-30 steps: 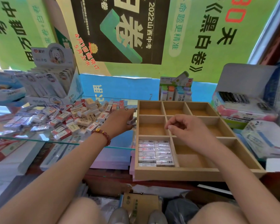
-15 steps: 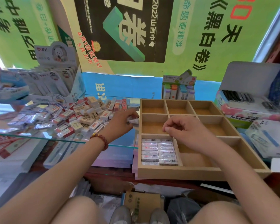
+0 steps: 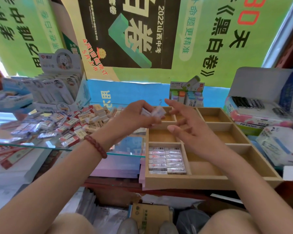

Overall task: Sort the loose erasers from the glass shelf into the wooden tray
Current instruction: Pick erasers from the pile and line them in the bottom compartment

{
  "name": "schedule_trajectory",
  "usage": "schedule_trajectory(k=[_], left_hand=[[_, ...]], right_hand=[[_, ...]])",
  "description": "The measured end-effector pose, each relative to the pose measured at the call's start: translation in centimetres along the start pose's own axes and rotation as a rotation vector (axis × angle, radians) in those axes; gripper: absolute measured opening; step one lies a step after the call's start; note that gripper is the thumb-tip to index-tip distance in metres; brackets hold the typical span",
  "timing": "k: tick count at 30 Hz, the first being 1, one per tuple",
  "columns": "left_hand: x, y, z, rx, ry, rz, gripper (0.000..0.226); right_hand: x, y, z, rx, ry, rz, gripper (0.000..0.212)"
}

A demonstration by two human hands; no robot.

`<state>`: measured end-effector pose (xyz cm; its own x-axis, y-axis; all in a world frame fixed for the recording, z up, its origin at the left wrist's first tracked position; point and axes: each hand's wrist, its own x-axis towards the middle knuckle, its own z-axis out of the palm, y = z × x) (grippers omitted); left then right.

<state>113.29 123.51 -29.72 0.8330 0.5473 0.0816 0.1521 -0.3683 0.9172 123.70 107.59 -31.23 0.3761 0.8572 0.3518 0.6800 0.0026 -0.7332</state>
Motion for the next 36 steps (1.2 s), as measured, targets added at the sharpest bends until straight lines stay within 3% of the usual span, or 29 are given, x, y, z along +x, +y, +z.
schedule_trajectory(k=[4, 6, 8, 11, 15, 19, 22, 24, 30, 36], left_hand=[[-1.3, 1.0, 1.4, 0.029, -0.176, 0.112, 0.021], [-1.8, 1.1, 1.5, -0.004, -0.218, 0.101, 0.020], [-2.3, 1.2, 1.7, -0.258, -0.316, 0.036, 0.021], [-3.0, 1.2, 2.3, -0.881, -0.401, -0.160, 0.020], [-3.7, 1.7, 3.2, -1.066, -0.284, -0.245, 0.017], [-3.9, 2.2, 4.2, -1.062, -0.237, -0.224, 0.025], [-3.8, 2.2, 5.0, -0.894, -0.210, -0.145, 0.025], [-3.6, 2.4, 5.5, -0.784, -0.151, -0.105, 0.027], [-3.6, 2.5, 6.4, -0.832, -0.057, -0.075, 0.028], [-3.9, 2.4, 6.6, -0.801, -0.023, -0.068, 0.026]], right_hand=[[-0.6, -0.4, 0.7, -0.333, 0.121, -0.205, 0.051], [-1.1, -0.6, 0.6, -0.336, 0.178, -0.210, 0.040], [-1.8, -0.9, 0.3, -0.247, 0.216, -0.185, 0.031], [-2.4, -1.1, -0.4, -0.066, 0.256, -0.091, 0.029], [-2.9, -1.2, -1.2, 0.251, 0.305, 0.092, 0.029], [-3.2, -1.3, -2.1, 0.472, 0.278, 0.249, 0.014], [-3.5, -1.3, -2.2, 0.666, 0.234, 0.361, 0.012], [-3.5, -1.3, -2.1, 0.716, 0.200, 0.441, 0.018], [-3.5, -2.1, -1.7, 1.157, 0.154, 0.523, 0.037], [-3.6, -2.3, -1.5, 1.259, 0.158, 0.517, 0.051]])
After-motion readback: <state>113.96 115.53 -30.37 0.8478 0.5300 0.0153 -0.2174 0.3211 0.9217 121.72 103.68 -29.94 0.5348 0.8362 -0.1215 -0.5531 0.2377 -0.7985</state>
